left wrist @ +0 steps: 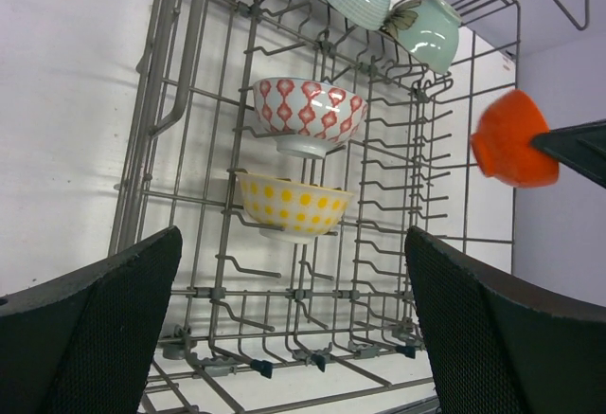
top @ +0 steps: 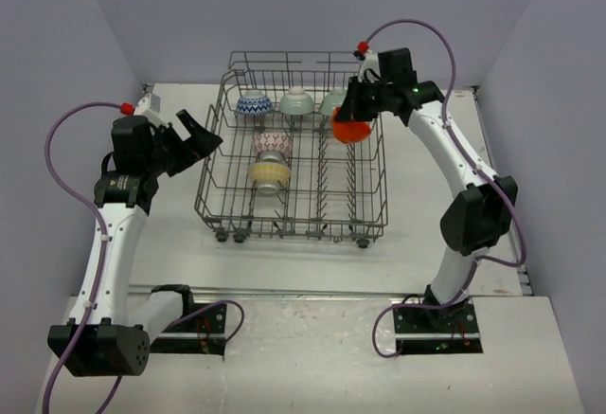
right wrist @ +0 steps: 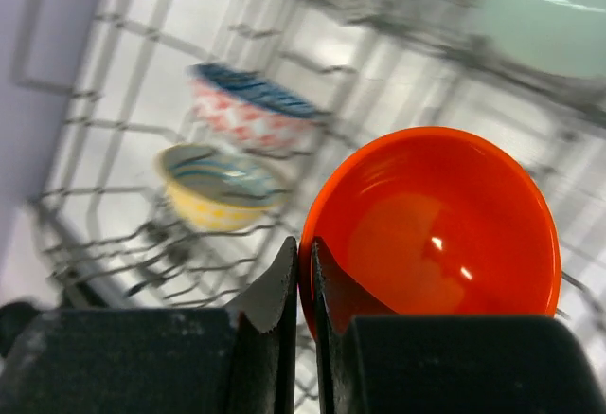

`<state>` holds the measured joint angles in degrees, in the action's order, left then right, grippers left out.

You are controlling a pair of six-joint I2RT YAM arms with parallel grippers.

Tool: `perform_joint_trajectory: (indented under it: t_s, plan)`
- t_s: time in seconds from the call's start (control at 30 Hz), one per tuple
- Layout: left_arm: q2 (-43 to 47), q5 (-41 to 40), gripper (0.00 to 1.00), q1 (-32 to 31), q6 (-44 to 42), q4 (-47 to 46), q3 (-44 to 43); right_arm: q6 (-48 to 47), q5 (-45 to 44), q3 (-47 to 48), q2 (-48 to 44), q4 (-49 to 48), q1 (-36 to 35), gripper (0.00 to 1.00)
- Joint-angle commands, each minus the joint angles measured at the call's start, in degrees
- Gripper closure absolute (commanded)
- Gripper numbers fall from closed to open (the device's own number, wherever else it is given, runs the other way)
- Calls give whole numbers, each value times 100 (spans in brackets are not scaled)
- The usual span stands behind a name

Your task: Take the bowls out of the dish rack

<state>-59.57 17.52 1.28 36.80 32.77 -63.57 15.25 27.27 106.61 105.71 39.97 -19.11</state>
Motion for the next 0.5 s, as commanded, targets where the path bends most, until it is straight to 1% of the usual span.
perform_joint_trajectory:
  t_s: [0.0, 0.07, 0.13, 0.2, 0.23, 0.3, 0.37, 0.43, 0.47]
  plan:
    - [68, -273, 0, 39, -129, -412, 29, -92, -2057, -306, -840, -208, 636, 100]
    - [60, -372, 0, 48, -251, -544, 12, -48, -2007, -351, -1008, -226, 1039, 100]
    - [7, -433, 0, 48, -304, -588, -32, -74, -1892, -360, -1279, -296, 1225, 100]
    - [-72, -538, 0, 39, -313, -562, -85, -101, -1857, -106, -1334, -262, 1384, 100]
    - [-98, -565, 0, 39, -296, -605, -68, -144, -2161, 69, -1221, 9, 1471, 100]
    - [-151, -687, 0, 39, -243, -623, -50, -215, -2391, 220, -1123, 134, 1621, 100]
    - [-177, -741, 0, 39, -165, -676, -33, -215, -2908, -15, -1097, 196, 1813, 100]
    - [-239, -829, 0, 39, -147, -667, -59, -75, -3051, -210, -1053, 196, 1885, 100]
    - [-257, -872, 0, 39, -94, -676, -76, -66, -3226, -411, -966, 161, 2076, 100]
